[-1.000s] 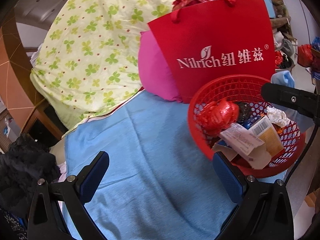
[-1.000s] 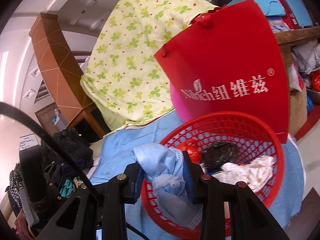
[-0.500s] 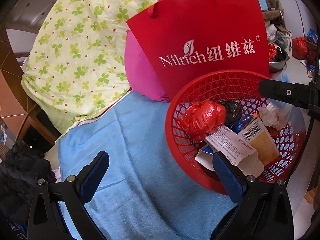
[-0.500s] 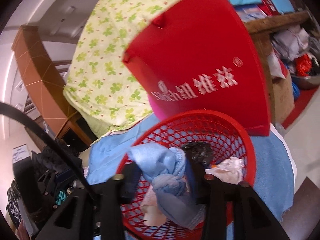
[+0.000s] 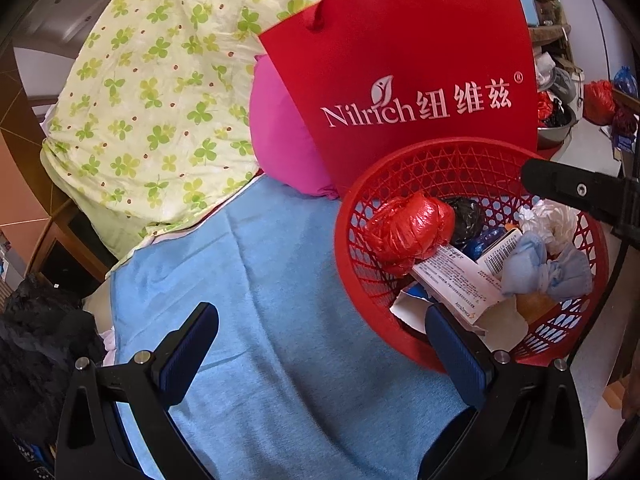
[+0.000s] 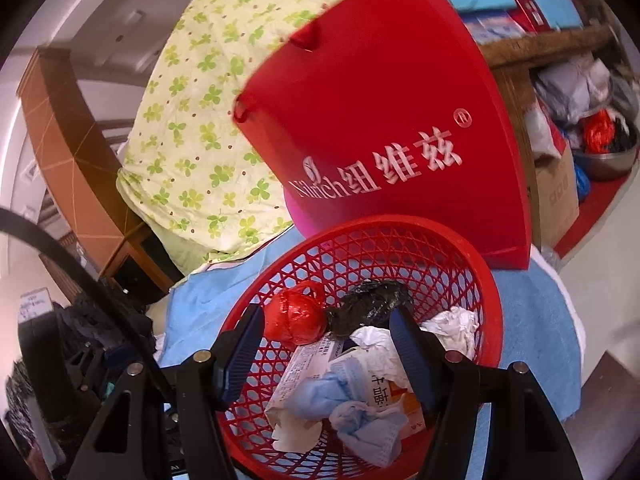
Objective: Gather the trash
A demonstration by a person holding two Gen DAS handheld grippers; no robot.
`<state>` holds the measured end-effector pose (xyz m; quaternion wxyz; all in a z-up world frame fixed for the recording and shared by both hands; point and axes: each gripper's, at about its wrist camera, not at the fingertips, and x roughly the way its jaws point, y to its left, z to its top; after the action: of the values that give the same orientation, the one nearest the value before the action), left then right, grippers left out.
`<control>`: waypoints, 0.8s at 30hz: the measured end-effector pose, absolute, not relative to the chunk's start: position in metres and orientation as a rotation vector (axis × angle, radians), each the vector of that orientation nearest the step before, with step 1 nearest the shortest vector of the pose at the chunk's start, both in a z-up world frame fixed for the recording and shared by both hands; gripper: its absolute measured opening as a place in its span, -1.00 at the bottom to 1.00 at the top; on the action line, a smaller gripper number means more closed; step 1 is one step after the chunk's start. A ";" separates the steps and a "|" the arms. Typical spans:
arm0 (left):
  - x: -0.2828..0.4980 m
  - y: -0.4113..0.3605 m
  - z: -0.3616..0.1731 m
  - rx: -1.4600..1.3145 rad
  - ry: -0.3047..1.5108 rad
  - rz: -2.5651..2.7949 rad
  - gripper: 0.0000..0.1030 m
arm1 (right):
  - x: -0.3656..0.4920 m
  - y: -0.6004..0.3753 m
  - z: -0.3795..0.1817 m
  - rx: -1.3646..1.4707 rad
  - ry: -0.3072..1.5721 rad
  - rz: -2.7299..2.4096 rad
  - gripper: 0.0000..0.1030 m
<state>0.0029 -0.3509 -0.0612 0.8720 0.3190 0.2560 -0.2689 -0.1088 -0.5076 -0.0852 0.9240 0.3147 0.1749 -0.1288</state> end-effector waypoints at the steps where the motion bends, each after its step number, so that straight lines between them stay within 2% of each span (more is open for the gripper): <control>1: 0.002 -0.348 -0.058 0.662 0.529 -0.560 1.00 | -0.109 -0.503 -0.081 0.626 0.357 -0.269 0.35; 24: 0.000 -0.259 0.002 0.471 0.458 -0.462 1.00 | -0.105 -0.407 -0.012 0.323 0.347 -0.258 0.37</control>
<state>0.0005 -0.2594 0.0023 0.9204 0.2293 0.2231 -0.2246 -0.1052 -0.4068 -0.0121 0.9638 0.1595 0.1714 -0.1273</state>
